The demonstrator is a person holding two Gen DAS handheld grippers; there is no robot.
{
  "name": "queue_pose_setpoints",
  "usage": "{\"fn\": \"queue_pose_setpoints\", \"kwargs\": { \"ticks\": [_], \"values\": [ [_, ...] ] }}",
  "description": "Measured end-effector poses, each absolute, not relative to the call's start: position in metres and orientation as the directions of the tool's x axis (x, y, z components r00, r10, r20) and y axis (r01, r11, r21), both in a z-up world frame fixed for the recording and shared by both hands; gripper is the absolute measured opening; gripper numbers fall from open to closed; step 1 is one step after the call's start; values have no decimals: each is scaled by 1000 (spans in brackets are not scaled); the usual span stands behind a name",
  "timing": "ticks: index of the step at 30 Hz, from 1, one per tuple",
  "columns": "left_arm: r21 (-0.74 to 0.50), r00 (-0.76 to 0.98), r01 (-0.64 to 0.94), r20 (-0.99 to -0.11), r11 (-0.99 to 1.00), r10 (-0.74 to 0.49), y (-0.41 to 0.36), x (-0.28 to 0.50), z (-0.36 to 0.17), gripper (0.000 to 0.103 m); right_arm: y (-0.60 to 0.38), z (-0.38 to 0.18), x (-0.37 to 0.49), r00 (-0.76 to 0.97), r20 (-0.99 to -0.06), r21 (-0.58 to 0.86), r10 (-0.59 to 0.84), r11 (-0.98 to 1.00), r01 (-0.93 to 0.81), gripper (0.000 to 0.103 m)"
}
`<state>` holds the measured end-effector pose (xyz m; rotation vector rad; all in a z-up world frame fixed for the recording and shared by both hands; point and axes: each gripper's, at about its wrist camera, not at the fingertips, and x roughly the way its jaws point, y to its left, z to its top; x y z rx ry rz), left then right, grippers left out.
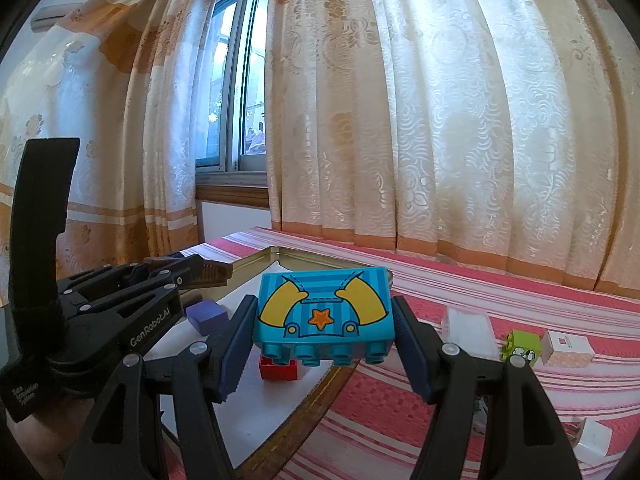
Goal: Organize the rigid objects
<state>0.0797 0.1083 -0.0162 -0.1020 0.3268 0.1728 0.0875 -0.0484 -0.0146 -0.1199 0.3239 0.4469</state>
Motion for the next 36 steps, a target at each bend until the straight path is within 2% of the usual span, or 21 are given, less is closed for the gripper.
{"fn": "queue_pose_setpoints", "kwargs": {
  "ticks": [12, 19, 36],
  "values": [
    [-96, 921, -199, -358, 975, 152, 121, 84, -19, 14, -38, -16, 89, 846, -337, -50, 413, 890, -454, 67],
    [-70, 909, -223, -376, 972, 182, 126, 90, -21, 14, -28, -17, 91, 839, -344, -62, 422, 881, -469, 67],
    [16, 846, -234, -490, 972, 211, 132, 120, -26, 14, -10, -25, 127, 790, -438, -14, 429, 875, -483, 68]
  ]
}}
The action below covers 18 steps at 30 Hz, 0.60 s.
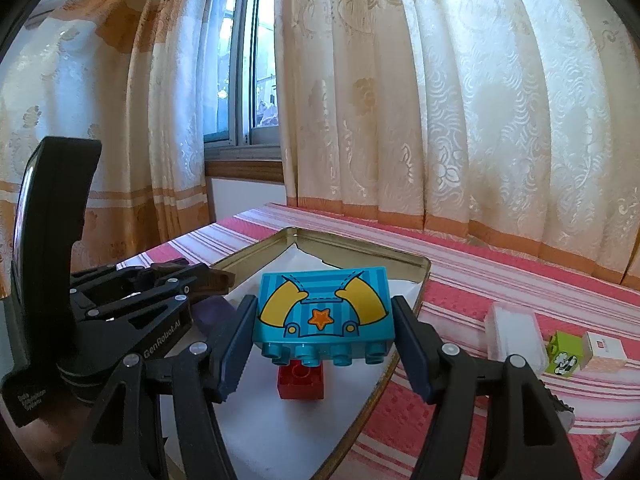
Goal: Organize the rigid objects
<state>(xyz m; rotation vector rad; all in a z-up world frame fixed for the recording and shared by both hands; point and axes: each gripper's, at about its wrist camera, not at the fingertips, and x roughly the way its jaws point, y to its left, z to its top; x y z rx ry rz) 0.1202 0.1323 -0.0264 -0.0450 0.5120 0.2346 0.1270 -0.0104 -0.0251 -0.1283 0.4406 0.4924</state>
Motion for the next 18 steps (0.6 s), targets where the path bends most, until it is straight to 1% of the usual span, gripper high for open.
{"fn": "queue_pose_setpoints", "kwargs": {
  "ticks": [3, 5, 6, 7, 8, 10, 12, 14, 17, 18],
  "values": [
    [40, 831, -236, -509, 971, 223, 133, 125, -25, 15, -7, -27, 136, 778, -460, -8, 427, 875, -485, 68],
    [39, 828, -255, -507, 966, 239, 134, 124, -23, 23, -5, -30, 143, 766, -483, 0, 424, 875, -484, 68],
    [45, 827, -264, -504, 964, 250, 135, 124, -22, 38, -5, -30, 146, 763, -491, 6, 421, 877, -480, 69],
    [44, 829, -271, -498, 962, 256, 135, 123, -21, 53, -7, -30, 147, 764, -492, 11, 417, 881, -474, 72],
    [44, 832, -280, -487, 959, 265, 134, 120, -19, 59, -7, -30, 147, 767, -489, 14, 415, 883, -469, 74],
    [46, 837, -295, -470, 954, 282, 135, 117, -17, 80, -13, -29, 145, 778, -478, 18, 408, 890, -455, 80],
    [35, 843, -298, -459, 954, 280, 134, 111, -16, 84, -19, -28, 142, 784, -480, 12, 393, 897, -443, 80],
    [18, 853, -290, -449, 957, 267, 130, 104, -13, 85, -29, -26, 136, 784, -487, 12, 385, 900, -435, 80],
    [-14, 874, -277, -420, 961, 246, 116, 89, -9, 94, -61, -20, 123, 799, -481, 20, 362, 915, -402, 80],
    [-26, 881, -268, -412, 963, 234, 111, 85, -8, 99, -74, -18, 119, 801, -481, 33, 356, 921, -389, 80]
  ]
}}
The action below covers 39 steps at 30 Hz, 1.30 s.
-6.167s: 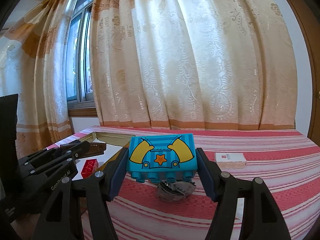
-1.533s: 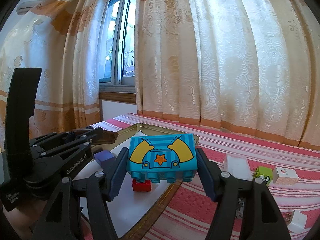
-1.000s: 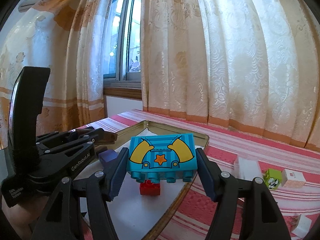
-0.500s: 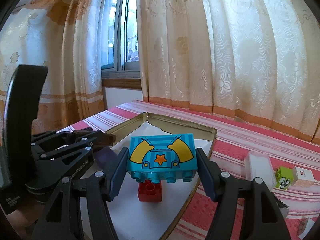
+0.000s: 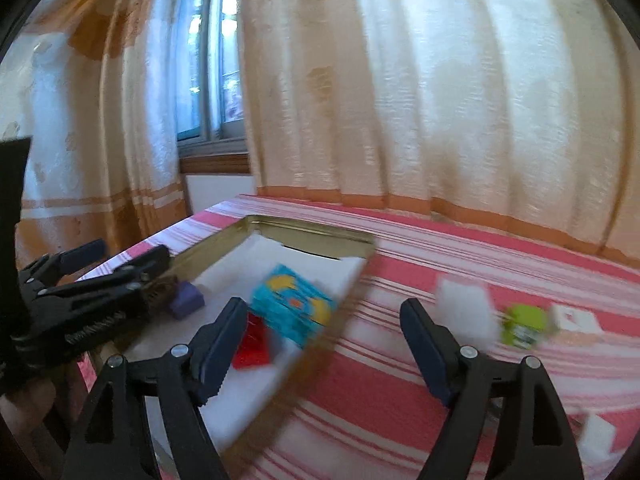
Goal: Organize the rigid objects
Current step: 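Open both tools to drop the blue block and brown stick into the tray, then grasp the dark fuzzy object with the left tool while the right tool grasps the white foam block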
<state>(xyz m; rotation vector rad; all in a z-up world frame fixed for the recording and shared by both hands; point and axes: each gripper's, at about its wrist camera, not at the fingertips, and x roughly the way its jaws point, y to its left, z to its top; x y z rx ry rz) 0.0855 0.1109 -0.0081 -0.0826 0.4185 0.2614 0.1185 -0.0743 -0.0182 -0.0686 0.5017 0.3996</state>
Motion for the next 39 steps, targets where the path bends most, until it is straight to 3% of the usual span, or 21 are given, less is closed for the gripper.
{"fn": "queue_pose_setpoints", "kwargs": {
  "ticks": [8, 13, 20, 29, 39],
  "values": [
    [13, 919, -81, -386, 997, 79, 24, 75, -1, 102, -183, -16, 97, 838, -522, 5, 160, 983, -184, 81],
    [61, 903, 38, -430, 997, -8, -29, 87, -6, 102, -249, -20, 99, 814, -578, 15, 49, 999, -49, 81],
    [142, 828, 179, -556, 973, -71, -96, 116, -30, 102, -290, -29, 104, 750, -660, 77, 35, 997, 21, 81],
    [159, 755, 233, -651, 959, -76, -117, 144, -46, 102, -292, -45, 120, 655, -754, 82, 41, 996, 32, 81],
    [150, 719, 275, -688, 950, -100, -126, 154, -52, 103, -282, -45, 123, 645, -763, 48, 43, 999, -9, 82]
  ]
}}
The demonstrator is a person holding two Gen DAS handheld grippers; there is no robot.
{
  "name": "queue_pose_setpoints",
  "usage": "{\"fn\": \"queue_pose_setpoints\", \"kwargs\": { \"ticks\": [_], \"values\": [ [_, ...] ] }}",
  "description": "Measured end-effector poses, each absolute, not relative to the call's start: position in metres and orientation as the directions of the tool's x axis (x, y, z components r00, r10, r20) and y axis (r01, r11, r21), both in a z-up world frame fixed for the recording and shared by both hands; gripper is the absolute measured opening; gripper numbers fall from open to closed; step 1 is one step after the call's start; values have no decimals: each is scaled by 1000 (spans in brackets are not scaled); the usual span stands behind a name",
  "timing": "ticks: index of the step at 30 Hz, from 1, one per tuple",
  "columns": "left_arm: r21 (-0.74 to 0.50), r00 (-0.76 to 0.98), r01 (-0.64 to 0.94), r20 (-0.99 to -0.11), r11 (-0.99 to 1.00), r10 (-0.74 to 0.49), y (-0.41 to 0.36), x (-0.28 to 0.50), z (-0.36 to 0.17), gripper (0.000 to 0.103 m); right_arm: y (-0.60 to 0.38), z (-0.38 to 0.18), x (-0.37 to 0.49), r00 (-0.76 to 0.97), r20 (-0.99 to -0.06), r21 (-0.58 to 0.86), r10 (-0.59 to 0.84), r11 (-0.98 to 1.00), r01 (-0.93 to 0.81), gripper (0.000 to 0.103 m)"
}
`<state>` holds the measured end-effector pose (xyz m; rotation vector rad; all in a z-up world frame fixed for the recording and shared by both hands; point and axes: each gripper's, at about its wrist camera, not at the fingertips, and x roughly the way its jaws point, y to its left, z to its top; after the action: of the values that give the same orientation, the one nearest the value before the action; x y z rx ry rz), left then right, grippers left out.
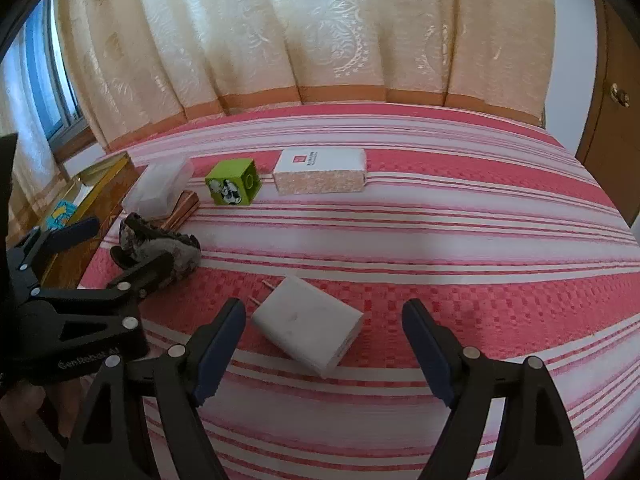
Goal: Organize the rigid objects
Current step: 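Grasp the dark fuzzy object with the left tool while the right tool grasps the white foam block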
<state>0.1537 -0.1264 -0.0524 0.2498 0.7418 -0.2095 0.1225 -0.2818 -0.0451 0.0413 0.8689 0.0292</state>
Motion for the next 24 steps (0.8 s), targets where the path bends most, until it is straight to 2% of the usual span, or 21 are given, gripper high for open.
{"fn": "queue_pose_setpoints", "kwargs": {
  "ticks": [2, 3, 4, 5, 6, 16, 24],
  "values": [
    [144, 710, 284, -696, 948, -107, -127, 156, -53, 101, -281, -47, 125, 632, -774, 51, 49, 999, -14, 82],
    [141, 707, 291, -698, 946, -113, -128, 157, -53, 95, -282, -49, 126, 626, -778, 58, 56, 998, -16, 77],
    [138, 704, 303, -699, 943, -124, -129, 157, -53, 84, -283, -50, 126, 621, -781, 66, 62, 998, -17, 67],
    [137, 703, 321, -698, 937, -139, -131, 155, -53, 79, -283, -50, 127, 616, -785, 71, 67, 997, -18, 62],
    [143, 703, 332, -697, 933, -144, -134, 154, -53, 70, -283, -51, 127, 612, -788, 68, 63, 998, -14, 63],
    [120, 712, 335, -682, 934, -168, -131, 151, -49, 68, -282, -46, 120, 654, -754, 61, 60, 998, -21, 62],
    [133, 797, 270, -586, 953, -144, -122, 136, -35, 68, -288, -29, 100, 761, -642, 125, 98, 992, -22, 62]
  ]
}}
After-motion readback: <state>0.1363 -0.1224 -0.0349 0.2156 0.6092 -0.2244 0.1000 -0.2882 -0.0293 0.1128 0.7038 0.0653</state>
